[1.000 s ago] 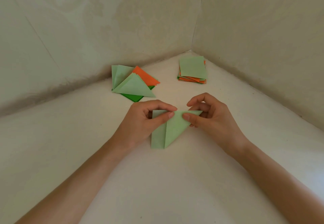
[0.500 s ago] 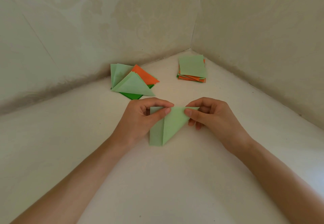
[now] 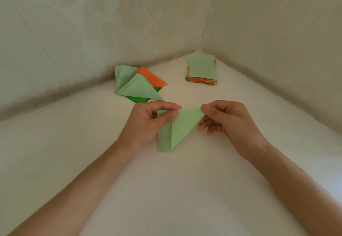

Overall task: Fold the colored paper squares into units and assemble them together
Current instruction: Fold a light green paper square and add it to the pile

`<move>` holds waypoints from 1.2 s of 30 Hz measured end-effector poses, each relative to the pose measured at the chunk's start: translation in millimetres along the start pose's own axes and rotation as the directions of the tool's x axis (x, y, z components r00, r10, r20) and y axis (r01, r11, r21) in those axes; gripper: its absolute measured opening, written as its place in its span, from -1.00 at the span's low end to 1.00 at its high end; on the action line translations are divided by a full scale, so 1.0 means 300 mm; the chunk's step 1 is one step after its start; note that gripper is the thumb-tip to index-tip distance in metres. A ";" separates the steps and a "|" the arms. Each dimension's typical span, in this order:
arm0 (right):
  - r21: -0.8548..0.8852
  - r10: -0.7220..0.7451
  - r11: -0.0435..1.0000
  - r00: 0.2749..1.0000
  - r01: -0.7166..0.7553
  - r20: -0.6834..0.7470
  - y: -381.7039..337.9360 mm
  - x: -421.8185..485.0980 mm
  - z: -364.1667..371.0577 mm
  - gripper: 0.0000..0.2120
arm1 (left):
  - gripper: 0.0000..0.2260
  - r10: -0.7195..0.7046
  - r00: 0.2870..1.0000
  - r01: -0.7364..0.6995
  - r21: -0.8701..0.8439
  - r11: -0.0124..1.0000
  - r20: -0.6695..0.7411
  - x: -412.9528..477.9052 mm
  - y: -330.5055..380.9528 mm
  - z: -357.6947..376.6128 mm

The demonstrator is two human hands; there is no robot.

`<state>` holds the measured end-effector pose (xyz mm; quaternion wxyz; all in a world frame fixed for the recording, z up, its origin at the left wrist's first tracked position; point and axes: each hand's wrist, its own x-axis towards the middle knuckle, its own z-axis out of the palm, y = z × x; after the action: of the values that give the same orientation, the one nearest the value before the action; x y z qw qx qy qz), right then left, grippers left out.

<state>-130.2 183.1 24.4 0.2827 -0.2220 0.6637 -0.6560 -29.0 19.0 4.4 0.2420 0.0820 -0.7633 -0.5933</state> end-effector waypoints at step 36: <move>-0.836 -0.189 0.533 0.981 0.132 0.035 0.058 0.037 -0.027 -0.82 | -0.63 0.151 0.855 -0.491 0.678 0.547 0.496 -0.049 -0.016 0.053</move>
<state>-142.6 182.3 6.1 0.0622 -0.3697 0.8800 -0.2916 -24.4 37.6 -7.1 0.1348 -0.0817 -0.9767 -0.1457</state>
